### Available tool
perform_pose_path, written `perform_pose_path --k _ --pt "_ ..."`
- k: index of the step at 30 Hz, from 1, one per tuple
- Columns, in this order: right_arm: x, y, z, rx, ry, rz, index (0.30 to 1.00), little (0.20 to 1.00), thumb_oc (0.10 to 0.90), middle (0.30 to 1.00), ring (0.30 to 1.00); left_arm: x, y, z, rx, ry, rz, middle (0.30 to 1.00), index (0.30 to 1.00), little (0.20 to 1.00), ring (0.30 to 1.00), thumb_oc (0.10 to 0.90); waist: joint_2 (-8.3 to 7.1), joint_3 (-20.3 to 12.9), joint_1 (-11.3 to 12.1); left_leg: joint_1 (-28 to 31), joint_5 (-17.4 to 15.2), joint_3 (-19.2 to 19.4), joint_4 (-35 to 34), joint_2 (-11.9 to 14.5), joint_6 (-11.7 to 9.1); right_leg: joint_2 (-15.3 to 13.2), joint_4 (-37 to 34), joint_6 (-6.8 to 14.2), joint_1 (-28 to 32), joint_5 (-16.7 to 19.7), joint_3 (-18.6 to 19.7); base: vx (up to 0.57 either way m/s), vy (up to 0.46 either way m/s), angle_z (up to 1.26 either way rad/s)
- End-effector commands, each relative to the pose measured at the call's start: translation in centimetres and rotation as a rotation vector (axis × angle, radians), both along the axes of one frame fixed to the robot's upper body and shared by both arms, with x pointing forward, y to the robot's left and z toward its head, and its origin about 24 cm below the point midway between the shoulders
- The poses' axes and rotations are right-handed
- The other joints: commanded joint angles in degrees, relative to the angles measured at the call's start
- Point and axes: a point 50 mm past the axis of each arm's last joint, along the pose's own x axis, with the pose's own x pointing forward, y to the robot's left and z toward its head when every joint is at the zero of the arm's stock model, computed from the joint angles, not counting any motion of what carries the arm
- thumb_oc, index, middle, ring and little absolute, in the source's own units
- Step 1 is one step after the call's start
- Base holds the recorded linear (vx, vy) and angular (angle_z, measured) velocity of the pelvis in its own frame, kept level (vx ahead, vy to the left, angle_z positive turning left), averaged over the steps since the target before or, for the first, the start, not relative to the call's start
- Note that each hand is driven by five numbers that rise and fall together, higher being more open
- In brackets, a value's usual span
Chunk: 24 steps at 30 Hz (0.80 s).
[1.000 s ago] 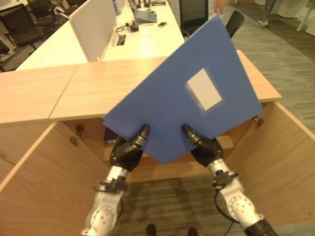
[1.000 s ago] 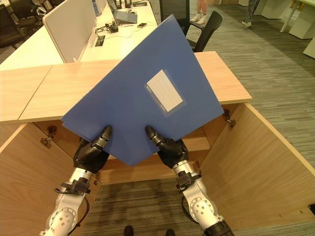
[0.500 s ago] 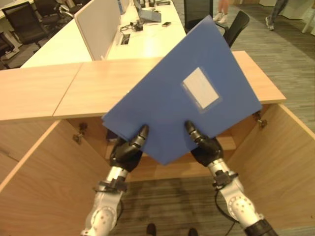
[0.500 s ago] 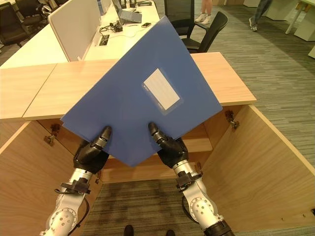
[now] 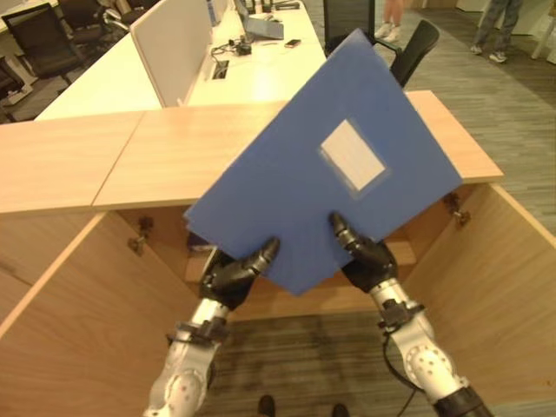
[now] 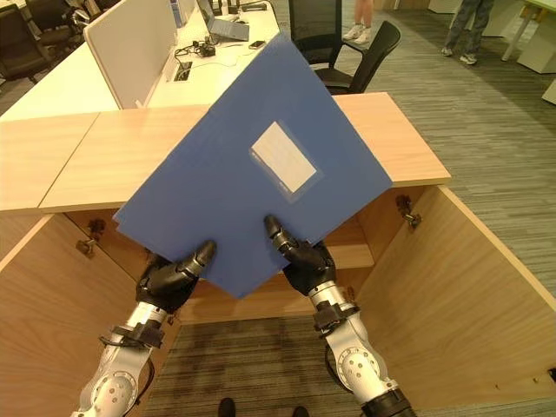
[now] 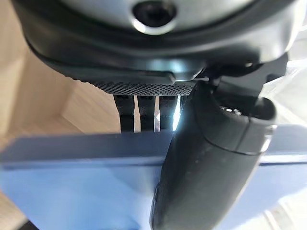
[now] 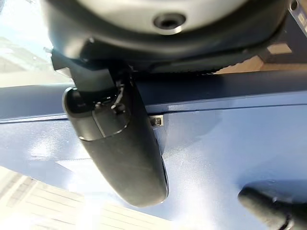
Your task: Put the empty folder in the office cabinet
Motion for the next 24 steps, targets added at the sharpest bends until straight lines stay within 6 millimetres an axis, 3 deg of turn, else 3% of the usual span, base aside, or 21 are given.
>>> perform_pose_path --k 1,4,9,10,11,14,15,16,22,24 --pt "0.7 0.9 5.9 0.104 -0.302 0.036 0.3 0.3 0.4 0.3 0.3 0.6 2.8 2.0 0.126 -0.105 0.112 0.9 0.9 0.9 0.9 0.8 -3.39 -3.8 -0.6 0.2 -10.0 0.3 9.8 4.4 -4.5 -3.8 1.0 3.9 -0.2 -5.3 1.4 0.0 0.0 0.0" --pt "0.2 -0.7 4.7 0.013 -0.268 -0.006 0.3 0.3 0.4 0.3 0.3 -0.4 5.1 0.0 0.226 -0.004 0.204 0.9 0.9 0.9 0.9 0.8 -3.23 -3.9 -0.5 0.0 -9.8 0.1 9.5 4.4 -4.6 -3.8 0.8 3.9 -0.4 -5.1 1.3 0.0 0.001 0.01" --pt "-0.1 -1.6 3.6 -0.086 -0.234 0.006 0.3 0.3 0.4 0.3 0.3 -2.0 7.3 -3.0 0.435 0.144 0.175 0.9 0.9 0.9 0.9 0.8 -2.92 -3.6 -0.3 -0.3 -9.4 0.0 9.1 4.5 -4.7 -3.8 0.8 4.2 -0.9 -4.9 1.1 0.0 0.002 0.01" --pt "-0.5 -1.8 3.1 -0.125 -0.226 0.046 0.3 0.3 0.4 0.3 0.3 -3.4 8.3 -4.9 0.513 0.247 0.13 0.9 0.9 0.9 0.9 0.8 -2.78 -3.5 -0.2 -0.4 -9.2 0.1 9.0 4.6 -4.7 -3.9 0.7 4.3 -1.0 -4.9 1.0 -0.01 0.008 0.05" --pt "-0.5 -1.8 3.1 -0.125 -0.226 0.046 0.3 0.3 0.4 0.3 0.3 -3.4 8.3 -4.9 0.513 0.247 0.13 0.9 0.9 0.9 0.9 0.8 -2.78 -3.5 -0.2 -0.4 -9.2 0.1 9.0 4.6 -4.7 -3.9 0.7 4.3 -1.0 -4.9 1.0 0.0 0.0 0.0" --pt "-0.9 -2.2 2.5 -0.223 -0.218 0.083 0.3 0.3 0.4 0.3 0.3 -5.5 9.5 -8.1 0.679 0.42 0.051 0.9 0.9 0.9 0.9 0.8 -2.62 -3.2 -0.3 -0.6 -8.9 0.2 8.8 4.6 -4.8 -3.9 0.8 4.5 -1.4 -4.8 1.0 0.0 0.0 0.0" --pt "-1.2 -2.6 2.0 -0.295 -0.209 0.097 0.3 0.3 0.4 0.3 0.3 -7.2 10.1 -10.0 0.785 0.529 -0.006 0.9 0.9 0.9 0.9 0.8 -2.6 -3.0 -0.4 -0.8 -8.8 0.2 8.7 4.6 -4.7 -4.0 0.8 4.7 -1.6 -4.8 0.9 0.0 0.0 0.0" --pt "-1.2 -2.6 1.9 -0.296 -0.209 0.096 0.3 0.3 0.4 0.3 0.3 -7.2 10.1 -10.0 0.786 0.528 -0.007 0.9 0.9 0.9 0.9 0.8 -2.57 -3.1 -0.3 -0.8 -8.8 0.2 8.7 4.6 -4.7 -3.9 0.8 4.7 -1.6 -4.8 0.9 0.0 0.0 0.0" --pt "-1.5 -3.4 -0.1 -0.5 -0.151 0.091 0.3 0.3 0.4 0.3 0.3 -12.6 9.4 -16.1 0.976 0.871 -0.164 0.9 0.9 0.9 0.9 0.8 -2.52 -2.8 -0.4 -1.4 -8.5 0.2 8.4 4.6 -4.6 -4.1 1.1 4.9 -2.3 -5.1 0.5 0.0 0.0 0.03" --pt "-1.5 -3.7 -0.4 -0.582 -0.155 0.082 0.3 0.3 0.4 0.3 0.3 -13.4 8.7 -17.1 0.996 0.922 -0.193 0.9 0.9 0.9 0.9 0.8 -2.48 -2.7 -0.5 -1.3 -8.5 0.2 8.1 4.5 -4.5 -4.1 1.1 5.0 -2.2 -5.2 0.3 0.01 0.002 0.19"
